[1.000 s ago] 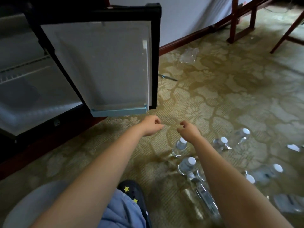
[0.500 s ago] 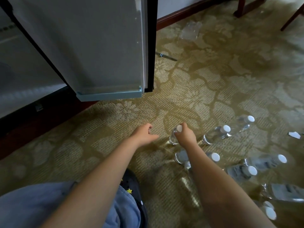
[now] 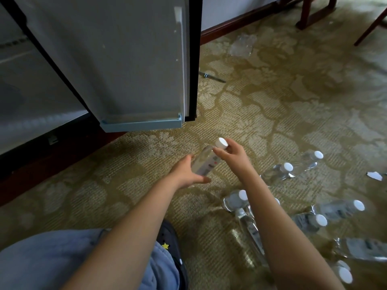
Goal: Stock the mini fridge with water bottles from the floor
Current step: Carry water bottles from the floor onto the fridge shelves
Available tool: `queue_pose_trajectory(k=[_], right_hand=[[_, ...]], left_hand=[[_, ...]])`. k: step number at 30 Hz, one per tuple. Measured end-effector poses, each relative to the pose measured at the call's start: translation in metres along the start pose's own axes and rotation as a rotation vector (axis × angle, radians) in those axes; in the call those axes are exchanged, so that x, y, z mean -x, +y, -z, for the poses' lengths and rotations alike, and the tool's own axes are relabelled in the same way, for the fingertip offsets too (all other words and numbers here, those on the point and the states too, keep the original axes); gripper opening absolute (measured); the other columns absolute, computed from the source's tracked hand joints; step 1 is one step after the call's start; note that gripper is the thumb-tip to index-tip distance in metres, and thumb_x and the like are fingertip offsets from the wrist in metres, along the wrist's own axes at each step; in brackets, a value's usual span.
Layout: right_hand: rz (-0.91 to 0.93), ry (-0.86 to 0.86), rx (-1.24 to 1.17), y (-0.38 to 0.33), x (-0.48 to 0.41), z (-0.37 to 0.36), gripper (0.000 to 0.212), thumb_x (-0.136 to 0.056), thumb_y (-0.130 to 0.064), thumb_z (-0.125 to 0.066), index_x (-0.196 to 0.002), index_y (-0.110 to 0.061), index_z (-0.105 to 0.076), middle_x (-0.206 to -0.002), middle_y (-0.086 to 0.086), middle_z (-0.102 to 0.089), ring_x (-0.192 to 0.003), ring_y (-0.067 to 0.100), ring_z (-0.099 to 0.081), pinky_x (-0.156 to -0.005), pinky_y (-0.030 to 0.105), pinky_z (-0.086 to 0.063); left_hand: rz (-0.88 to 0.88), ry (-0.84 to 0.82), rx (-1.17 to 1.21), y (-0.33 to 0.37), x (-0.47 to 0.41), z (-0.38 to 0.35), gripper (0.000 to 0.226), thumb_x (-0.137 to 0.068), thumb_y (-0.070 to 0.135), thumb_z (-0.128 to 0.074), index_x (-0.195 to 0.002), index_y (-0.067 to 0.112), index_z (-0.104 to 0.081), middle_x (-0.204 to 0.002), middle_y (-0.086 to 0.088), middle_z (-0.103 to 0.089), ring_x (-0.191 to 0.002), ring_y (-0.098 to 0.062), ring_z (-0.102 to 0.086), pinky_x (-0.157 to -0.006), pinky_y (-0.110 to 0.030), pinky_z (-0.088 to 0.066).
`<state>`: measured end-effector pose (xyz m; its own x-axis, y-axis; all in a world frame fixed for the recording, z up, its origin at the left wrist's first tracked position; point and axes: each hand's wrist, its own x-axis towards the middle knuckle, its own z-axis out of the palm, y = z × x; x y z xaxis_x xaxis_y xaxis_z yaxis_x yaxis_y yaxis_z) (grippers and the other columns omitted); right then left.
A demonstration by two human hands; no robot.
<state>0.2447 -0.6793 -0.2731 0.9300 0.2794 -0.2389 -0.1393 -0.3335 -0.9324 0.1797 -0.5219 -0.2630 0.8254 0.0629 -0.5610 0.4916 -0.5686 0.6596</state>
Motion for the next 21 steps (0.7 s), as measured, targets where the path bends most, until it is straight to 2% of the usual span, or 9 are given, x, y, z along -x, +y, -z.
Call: queue_pose_trajectory(k=[1, 3, 6, 8, 11, 13, 15, 18, 21], right_hand=[[0.026, -0.039, -0.020, -0.010, 0.004, -0.002, 0.009, -0.088, -0.018, -0.066, -0.093, -0.014, -0.059, -0.082, -0.003, -0.060, -0.074, 0.012, -0.056, -0.064, 0.021, -0.045], [0.065, -0.069, -0.022, -0.024, 0.011, -0.009, 0.008, -0.087, -0.023, -0.067, -0.087, -0.019, -0.060, -0.085, 0.001, -0.064, -0.082, 0.020, -0.062, -0.072, 0.032, -0.053], [0.084, -0.011, 0.040, -0.035, 0.022, -0.016, 0.025, -0.077, -0.043, -0.067, -0.083, -0.019, -0.062, -0.087, 0.010, -0.068, -0.088, 0.033, -0.065, -0.078, 0.050, -0.054], [0.090, 0.009, 0.077, -0.037, 0.027, -0.015, 0.034, -0.073, -0.049, -0.066, -0.086, -0.018, -0.064, -0.086, 0.012, -0.068, -0.085, 0.036, -0.065, -0.075, 0.051, -0.054], [0.062, 0.020, 0.105, -0.033, 0.032, -0.006, 0.023, -0.087, -0.046, -0.059, -0.091, -0.023, -0.064, -0.082, -0.001, -0.067, -0.077, 0.022, -0.064, -0.072, 0.043, -0.052], [0.001, 0.093, 0.069, -0.020, 0.037, 0.001, 0.023, -0.096, -0.038, -0.050, -0.104, -0.020, -0.063, -0.096, -0.003, -0.067, -0.089, 0.018, -0.065, -0.075, 0.036, -0.050], [-0.081, 0.188, 0.150, 0.002, 0.047, 0.006, 0.032, -0.097, -0.036, -0.050, -0.118, -0.014, -0.059, -0.110, 0.001, -0.065, -0.102, 0.019, -0.062, -0.081, 0.031, -0.047], [-0.259, 0.194, 0.316, 0.046, 0.062, 0.006, 0.055, -0.093, -0.038, -0.058, -0.138, -0.010, -0.043, -0.138, 0.007, -0.052, -0.124, 0.023, -0.051, -0.100, 0.037, -0.043], [-0.397, 0.146, 0.436, 0.080, 0.068, -0.003, 0.077, -0.087, -0.036, -0.067, -0.147, -0.008, -0.028, -0.150, 0.011, -0.038, -0.135, 0.029, -0.040, -0.110, 0.042, -0.036]], left_hand=[[-0.016, -0.001, 0.069, 0.002, 0.001, 0.001, 0.088, -0.067, 0.032, -0.083, -0.139, 0.022, -0.034, -0.133, -0.003, -0.048, -0.114, -0.022, -0.050, -0.090, -0.037, -0.046], [-0.041, 0.028, 0.170, 0.006, 0.004, 0.003, 0.078, -0.063, 0.030, -0.085, -0.130, 0.022, -0.045, -0.119, 0.002, -0.057, -0.105, -0.018, -0.055, -0.081, -0.033, -0.049], [-0.042, 0.069, 0.177, 0.010, 0.009, 0.006, 0.073, -0.057, 0.032, -0.087, -0.120, 0.021, -0.052, -0.112, 0.002, -0.062, -0.103, -0.021, -0.060, -0.089, -0.041, -0.050], [-0.016, 0.067, 0.191, 0.011, 0.012, 0.004, 0.063, -0.059, 0.028, -0.087, -0.110, 0.019, -0.052, -0.110, -0.002, -0.062, -0.102, -0.024, -0.060, -0.091, -0.042, -0.050], [0.029, 0.059, 0.204, 0.010, 0.017, -0.003, 0.059, -0.065, 0.021, -0.084, -0.114, 0.019, -0.050, -0.112, -0.004, -0.061, -0.103, -0.024, -0.057, -0.085, -0.035, -0.045], [0.070, 0.076, 0.224, 0.008, 0.021, -0.006, 0.067, -0.067, 0.021, -0.083, -0.124, 0.016, -0.049, -0.116, -0.004, -0.059, -0.102, -0.023, -0.055, -0.083, -0.033, -0.042], [0.087, 0.091, 0.222, 0.004, 0.025, -0.005, 0.064, -0.068, 0.022, -0.082, -0.122, 0.011, -0.050, -0.114, -0.005, -0.058, -0.098, -0.021, -0.054, -0.081, -0.031, -0.042], [0.090, 0.099, 0.215, 0.000, 0.030, -0.003, 0.059, -0.069, 0.022, -0.082, -0.117, 0.010, -0.051, -0.105, -0.003, -0.057, -0.093, -0.019, -0.054, -0.078, -0.029, -0.043], [0.082, 0.107, 0.221, 0.000, 0.032, -0.002, 0.058, -0.069, 0.021, -0.081, -0.117, 0.011, -0.050, -0.103, -0.002, -0.054, -0.093, -0.019, -0.053, -0.079, -0.029, -0.042]])
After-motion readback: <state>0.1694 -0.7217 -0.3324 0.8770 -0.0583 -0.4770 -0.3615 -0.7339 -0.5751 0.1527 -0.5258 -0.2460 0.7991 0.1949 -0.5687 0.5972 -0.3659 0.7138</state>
